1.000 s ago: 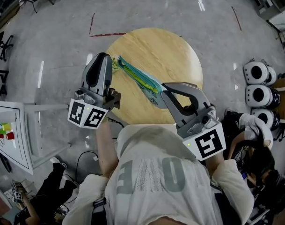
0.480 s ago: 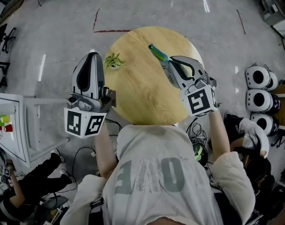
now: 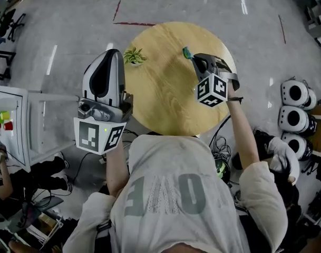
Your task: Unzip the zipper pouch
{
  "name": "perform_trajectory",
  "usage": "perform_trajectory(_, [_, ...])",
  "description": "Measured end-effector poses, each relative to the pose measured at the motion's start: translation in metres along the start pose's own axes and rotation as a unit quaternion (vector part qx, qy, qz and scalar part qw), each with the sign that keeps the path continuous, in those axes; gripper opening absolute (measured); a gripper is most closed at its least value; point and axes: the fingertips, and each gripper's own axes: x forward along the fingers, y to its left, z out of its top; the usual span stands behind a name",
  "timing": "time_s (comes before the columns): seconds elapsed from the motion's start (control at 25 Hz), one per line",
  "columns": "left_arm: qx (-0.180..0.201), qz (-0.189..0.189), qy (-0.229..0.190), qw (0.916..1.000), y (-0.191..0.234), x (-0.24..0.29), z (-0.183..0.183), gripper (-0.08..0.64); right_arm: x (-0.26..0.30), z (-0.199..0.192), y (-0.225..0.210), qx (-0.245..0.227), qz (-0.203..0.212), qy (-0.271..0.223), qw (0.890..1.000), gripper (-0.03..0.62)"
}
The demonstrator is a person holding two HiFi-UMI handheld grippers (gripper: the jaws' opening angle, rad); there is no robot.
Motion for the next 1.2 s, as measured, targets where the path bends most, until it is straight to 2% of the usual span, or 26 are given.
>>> perform_trajectory(0.24, [0.013, 0.011, 0.009, 0.9998, 0.001, -0.001, -0.003, 0.028, 0.027, -0.003, 0.056, 0.011, 0.008, 0.029, 0.999, 0.034])
perform_trajectory(0.48, [0.014, 0.023, 0.014, 0.9995, 0.005, -0.005, -0.005, 0.028, 0.036, 0.007, 0.094, 0.086, 0.03, 0.029, 0.995, 0.034])
perform_trajectory(0.8, [0.008, 0.024, 0.018, 0.9995, 0.007, -0.007, -0.011, 0.028, 0.051, 0.014, 0.13, 0.151, 0.077, 0.029, 0.985, 0.035])
perform_trajectory(0.96, [0.003, 0.024, 0.016, 0.9996, 0.008, -0.007, -0.011, 0.028, 0.052, 0.019, 0.134, 0.169, 0.092, 0.025, 0.981, 0.04])
perform_trajectory(1.12, [-0.002, 0.024, 0.014, 0.9996, 0.01, -0.006, -0.011, 0.028, 0.048, 0.025, 0.133, 0.184, 0.113, 0.017, 0.976, 0.137])
perform_trajectory(1.2, [-0.004, 0.023, 0.012, 0.9997, 0.01, -0.004, -0.011, 0.028, 0.044, 0.028, 0.126, 0.186, 0.109, 0.01, 0.976, 0.146])
